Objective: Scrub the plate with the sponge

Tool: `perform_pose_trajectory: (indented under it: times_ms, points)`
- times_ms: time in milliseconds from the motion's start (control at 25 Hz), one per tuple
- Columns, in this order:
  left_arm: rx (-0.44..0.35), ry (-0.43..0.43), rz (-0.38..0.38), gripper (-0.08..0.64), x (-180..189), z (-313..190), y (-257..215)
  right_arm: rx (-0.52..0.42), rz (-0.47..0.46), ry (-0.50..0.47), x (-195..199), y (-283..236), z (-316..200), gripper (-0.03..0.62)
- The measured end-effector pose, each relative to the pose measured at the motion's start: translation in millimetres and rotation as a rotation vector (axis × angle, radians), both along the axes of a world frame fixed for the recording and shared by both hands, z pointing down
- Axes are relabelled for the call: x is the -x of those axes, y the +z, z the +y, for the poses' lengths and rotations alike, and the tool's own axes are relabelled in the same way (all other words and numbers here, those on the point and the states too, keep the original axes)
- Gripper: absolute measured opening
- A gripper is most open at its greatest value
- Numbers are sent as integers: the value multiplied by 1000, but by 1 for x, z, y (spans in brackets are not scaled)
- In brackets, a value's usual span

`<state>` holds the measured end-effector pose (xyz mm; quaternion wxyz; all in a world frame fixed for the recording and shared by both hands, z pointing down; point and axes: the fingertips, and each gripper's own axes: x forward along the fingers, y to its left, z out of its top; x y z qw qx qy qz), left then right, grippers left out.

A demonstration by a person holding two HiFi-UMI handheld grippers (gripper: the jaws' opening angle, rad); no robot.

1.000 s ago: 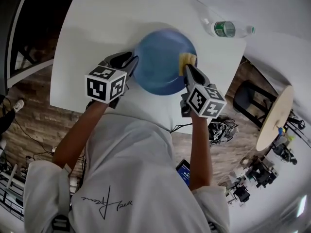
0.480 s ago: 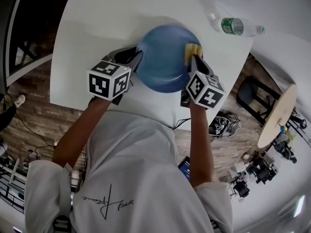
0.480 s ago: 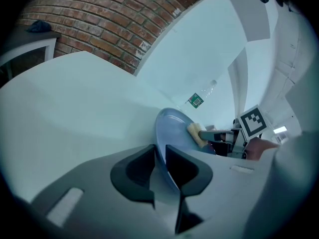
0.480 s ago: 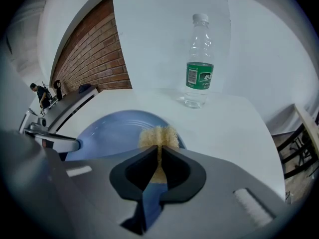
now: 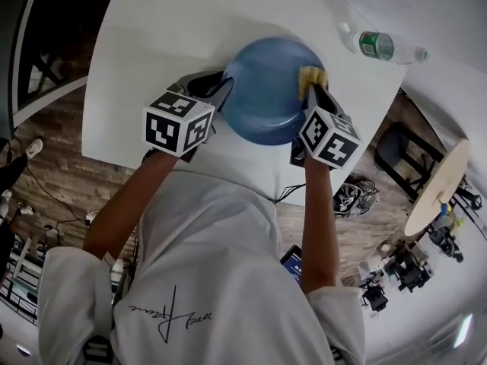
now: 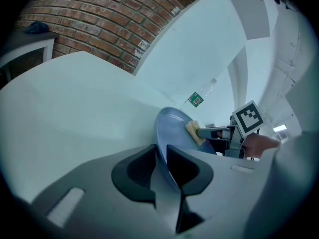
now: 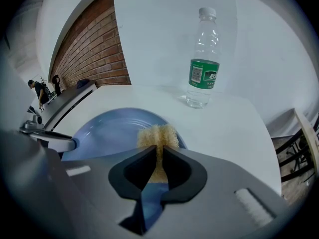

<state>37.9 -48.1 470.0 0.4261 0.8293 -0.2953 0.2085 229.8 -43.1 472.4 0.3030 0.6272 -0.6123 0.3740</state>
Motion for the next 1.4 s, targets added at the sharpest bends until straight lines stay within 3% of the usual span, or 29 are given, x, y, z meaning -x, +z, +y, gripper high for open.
perform_pose_trajectory:
  times_ms: [1400]
  points:
    - [5, 6, 8, 83, 0, -1, -2, 45, 9, -100, 22, -1, -24, 44]
